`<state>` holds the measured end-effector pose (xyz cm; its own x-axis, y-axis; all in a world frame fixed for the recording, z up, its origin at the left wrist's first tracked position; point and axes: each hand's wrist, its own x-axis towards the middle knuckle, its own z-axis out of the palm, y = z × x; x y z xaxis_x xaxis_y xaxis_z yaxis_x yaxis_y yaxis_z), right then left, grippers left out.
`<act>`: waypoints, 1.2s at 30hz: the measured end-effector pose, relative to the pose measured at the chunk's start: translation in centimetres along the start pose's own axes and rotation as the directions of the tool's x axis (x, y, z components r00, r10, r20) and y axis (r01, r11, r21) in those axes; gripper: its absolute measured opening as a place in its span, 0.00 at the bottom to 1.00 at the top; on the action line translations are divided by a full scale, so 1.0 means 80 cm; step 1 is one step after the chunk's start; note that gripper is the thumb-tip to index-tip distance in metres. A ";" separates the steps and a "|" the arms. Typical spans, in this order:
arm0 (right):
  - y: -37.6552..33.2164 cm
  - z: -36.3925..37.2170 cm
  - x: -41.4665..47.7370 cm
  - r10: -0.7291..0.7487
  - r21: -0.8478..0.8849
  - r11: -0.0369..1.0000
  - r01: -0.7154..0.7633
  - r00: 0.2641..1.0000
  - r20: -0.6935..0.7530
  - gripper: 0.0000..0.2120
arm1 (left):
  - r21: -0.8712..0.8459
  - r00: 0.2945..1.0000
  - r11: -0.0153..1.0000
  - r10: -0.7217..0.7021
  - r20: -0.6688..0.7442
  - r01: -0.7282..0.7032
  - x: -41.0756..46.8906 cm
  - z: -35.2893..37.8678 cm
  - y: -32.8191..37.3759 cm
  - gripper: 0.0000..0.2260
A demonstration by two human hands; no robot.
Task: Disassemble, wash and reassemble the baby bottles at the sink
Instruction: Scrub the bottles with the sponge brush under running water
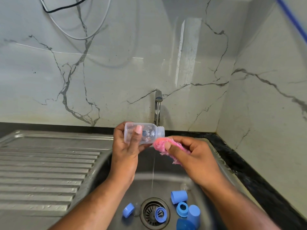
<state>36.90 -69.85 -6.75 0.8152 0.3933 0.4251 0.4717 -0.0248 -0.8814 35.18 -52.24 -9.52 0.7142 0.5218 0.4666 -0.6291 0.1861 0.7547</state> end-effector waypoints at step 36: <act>0.026 -0.014 0.010 -0.044 -0.749 0.627 0.216 0.969 0.242 0.33 | 0.183 0.970 0.953 -0.231 -0.073 0.240 -0.006 -0.008 -0.016 0.17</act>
<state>38.89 -70.58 -7.98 0.6880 0.6051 0.4007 0.7230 -0.6190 -0.3067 35.48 -52.21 -10.98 0.8158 0.5238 0.2452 -0.3719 0.1505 0.9160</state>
